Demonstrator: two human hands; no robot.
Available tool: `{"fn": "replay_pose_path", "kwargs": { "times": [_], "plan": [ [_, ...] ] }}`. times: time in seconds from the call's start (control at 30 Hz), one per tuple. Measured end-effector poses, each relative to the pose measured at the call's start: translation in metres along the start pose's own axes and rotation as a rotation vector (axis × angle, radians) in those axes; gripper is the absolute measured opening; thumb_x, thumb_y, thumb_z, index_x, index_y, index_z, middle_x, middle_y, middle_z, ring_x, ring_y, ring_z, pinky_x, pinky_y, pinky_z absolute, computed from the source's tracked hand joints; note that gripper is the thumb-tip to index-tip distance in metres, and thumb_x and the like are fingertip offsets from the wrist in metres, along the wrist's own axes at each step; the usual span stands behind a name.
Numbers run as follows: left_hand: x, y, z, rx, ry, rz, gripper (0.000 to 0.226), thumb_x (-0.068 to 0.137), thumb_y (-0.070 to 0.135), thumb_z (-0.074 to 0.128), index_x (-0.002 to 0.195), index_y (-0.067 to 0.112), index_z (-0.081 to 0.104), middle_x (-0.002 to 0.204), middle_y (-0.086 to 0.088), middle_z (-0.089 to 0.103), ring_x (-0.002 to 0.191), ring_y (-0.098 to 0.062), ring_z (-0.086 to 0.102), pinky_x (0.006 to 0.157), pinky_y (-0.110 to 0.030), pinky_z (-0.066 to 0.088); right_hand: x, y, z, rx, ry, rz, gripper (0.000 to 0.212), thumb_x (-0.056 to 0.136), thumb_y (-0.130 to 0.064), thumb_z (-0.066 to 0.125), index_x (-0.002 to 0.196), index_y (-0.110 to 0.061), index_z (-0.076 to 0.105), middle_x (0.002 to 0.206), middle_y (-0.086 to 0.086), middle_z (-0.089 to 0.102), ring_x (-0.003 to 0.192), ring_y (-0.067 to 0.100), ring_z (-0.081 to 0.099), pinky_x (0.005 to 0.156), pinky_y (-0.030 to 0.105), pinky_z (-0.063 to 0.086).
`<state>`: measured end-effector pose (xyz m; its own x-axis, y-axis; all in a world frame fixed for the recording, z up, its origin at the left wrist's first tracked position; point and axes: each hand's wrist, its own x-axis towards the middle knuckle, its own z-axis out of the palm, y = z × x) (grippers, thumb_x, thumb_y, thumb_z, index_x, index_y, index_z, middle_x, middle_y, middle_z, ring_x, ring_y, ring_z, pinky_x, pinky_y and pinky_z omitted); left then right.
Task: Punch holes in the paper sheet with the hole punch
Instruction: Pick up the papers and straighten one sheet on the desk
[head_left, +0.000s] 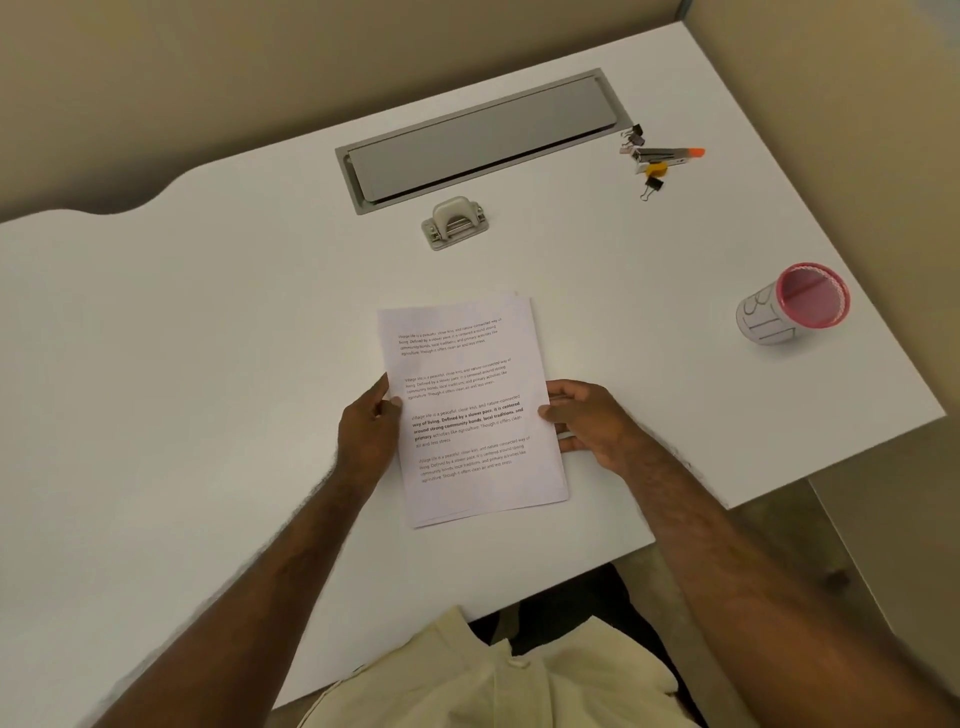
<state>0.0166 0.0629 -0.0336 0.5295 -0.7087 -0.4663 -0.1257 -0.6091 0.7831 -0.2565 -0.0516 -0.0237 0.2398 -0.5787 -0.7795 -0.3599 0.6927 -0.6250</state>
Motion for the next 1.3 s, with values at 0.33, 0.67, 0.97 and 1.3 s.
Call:
{"fn": "replay_pose_path", "kwargs": {
  "times": [0.33, 0.67, 0.97, 1.3],
  "plan": [
    [-0.002, 0.002, 0.0, 0.101, 0.032, 0.041, 0.011, 0.1, 0.018, 0.068, 0.109, 0.015, 0.072, 0.073, 0.011, 0.058, 0.067, -0.008, 0.053, 0.076, -0.026, 0.043, -0.004, -0.006, 0.0, 0.032, -0.028, 0.008, 0.025, 0.095, -0.006, 0.075, 0.116, -0.019, 0.074, 0.101, -0.002, 0.081, 0.082, 0.017, 0.079, 0.064, 0.033, 0.064],
    [-0.015, 0.007, 0.012, 0.066, 0.027, 0.048, 0.028, 0.103, 0.016, 0.061, 0.129, 0.017, 0.072, 0.116, 0.003, 0.078, 0.099, -0.022, 0.072, 0.093, -0.035, 0.057, -0.006, -0.003, 0.021, 0.003, 0.043, -0.032, 0.021, 0.098, -0.003, 0.07, 0.112, -0.018, 0.069, 0.099, -0.001, 0.077, 0.076, 0.012, 0.075, 0.055, 0.028, 0.061],
    [-0.006, -0.002, 0.003, 0.029, 0.042, -0.02, 0.035, 0.104, 0.015, 0.061, 0.138, 0.016, 0.07, 0.101, 0.003, 0.073, 0.096, -0.019, 0.068, 0.101, -0.039, 0.055, -0.01, 0.009, 0.03, 0.042, 0.122, 0.006, 0.02, 0.1, -0.003, 0.065, 0.117, -0.012, 0.07, 0.109, 0.008, 0.079, 0.088, 0.025, 0.075, 0.079, 0.045, 0.063],
    [-0.035, -0.034, -0.013, -0.681, -0.113, -0.379, 0.024, 0.105, 0.031, 0.064, 0.12, 0.013, 0.073, 0.116, -0.006, 0.081, 0.108, -0.026, 0.076, 0.081, -0.041, 0.066, -0.021, 0.026, 0.036, 0.41, 0.201, 0.083, 0.029, 0.102, 0.002, 0.06, 0.127, -0.008, 0.068, 0.127, 0.017, 0.076, 0.114, 0.037, 0.073, 0.084, 0.047, 0.062]
  ]
}}
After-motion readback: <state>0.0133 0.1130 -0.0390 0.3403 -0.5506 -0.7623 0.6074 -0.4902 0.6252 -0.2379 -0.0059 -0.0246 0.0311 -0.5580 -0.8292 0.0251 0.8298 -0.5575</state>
